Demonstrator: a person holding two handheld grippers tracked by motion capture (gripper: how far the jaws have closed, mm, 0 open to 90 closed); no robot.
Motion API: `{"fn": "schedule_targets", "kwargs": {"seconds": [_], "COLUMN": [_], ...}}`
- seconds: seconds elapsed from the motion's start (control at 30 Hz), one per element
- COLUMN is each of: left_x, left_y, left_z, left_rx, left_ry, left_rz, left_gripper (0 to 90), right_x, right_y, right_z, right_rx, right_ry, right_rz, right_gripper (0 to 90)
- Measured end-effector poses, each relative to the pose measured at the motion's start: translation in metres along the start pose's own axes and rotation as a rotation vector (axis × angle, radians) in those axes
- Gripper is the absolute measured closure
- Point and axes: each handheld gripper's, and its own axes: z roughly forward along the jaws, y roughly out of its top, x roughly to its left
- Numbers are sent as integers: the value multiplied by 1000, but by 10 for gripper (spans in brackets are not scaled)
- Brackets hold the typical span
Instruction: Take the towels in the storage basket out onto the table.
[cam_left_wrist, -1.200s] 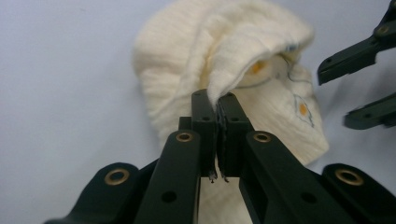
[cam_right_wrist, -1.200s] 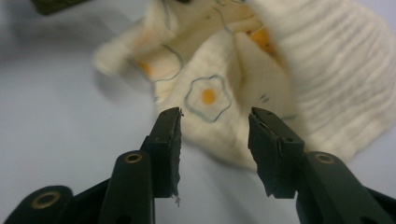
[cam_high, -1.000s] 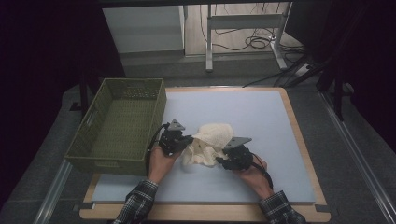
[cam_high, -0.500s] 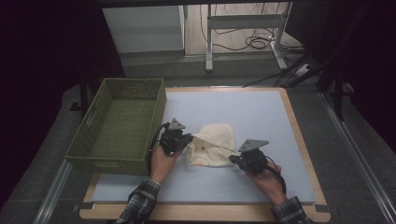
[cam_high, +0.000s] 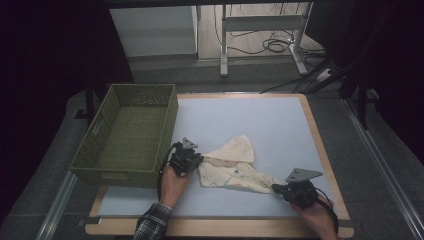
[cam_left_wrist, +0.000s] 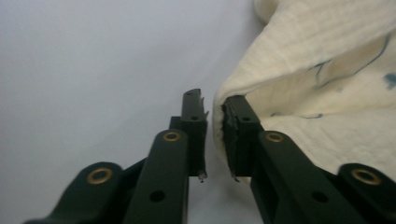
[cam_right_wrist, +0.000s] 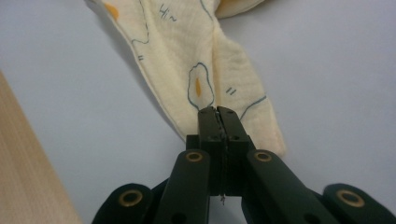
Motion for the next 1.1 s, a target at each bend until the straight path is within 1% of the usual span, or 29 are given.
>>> {"fn": "schedule_targets", "kwargs": {"seconds": [0.03,0.1,0.17,0.23,0.37,0.47,0.53,0.6,0.7,0.83,0.87,0.9,0.97,1.0,1.03,1.1], "left_x": [0,1,2,2,-2,-5,-8,-11,-17,-32,-37,-41,-49,-54,-57,-69], "left_y": [-1,0,5,11,22,30,36,39,45,56,60,64,69,73,75,82], "left_z": [0,-2,-9,-16,-29,-32,-30,-27,-20,-6,-2,1,5,8,10,17], "left_rx": [-5,-24,-47,-61,-88,-86,-66,-59,-59,-63,-65,-70,-77,-81,-82,-87], "left_ry": [-6,-21,-44,-47,-94,-141,-163,-180,-198,-229,-241,-251,-269,-278,-285,-317], "left_rz": [1,-3,-2,12,35,54,75,85,103,144,162,168,183,201,210,236], "left_gripper": [692,610,564,527,485,434,403,388,383,383,383,384,390,397,410,425], "right_x": [1,1,-1,-4,-10,-17,-24,-29,-35,-39,-39,-40,-43,-44,-45,-47], "right_y": [0,4,10,16,24,25,23,21,16,10,10,8,6,5,4,3], "right_z": [-1,-3,-6,-8,-7,-2,3,7,11,15,15,16,16,16,16,15], "right_rx": [-6,-25,-40,-47,-58,-60,-56,-51,-50,-35,-33,-34,-51,-55,-61,-70], "right_ry": [2,-10,-23,-35,-52,-64,-73,-83,-89,-101,-101,-97,-79,-71,-63,-50], "right_rz": [-3,-13,-15,-17,-16,1,18,37,62,68,72,81,95,99,104,113], "right_gripper": [885,841,793,762,714,676,652,624,606,562,551,539,535,532,530,521]}}
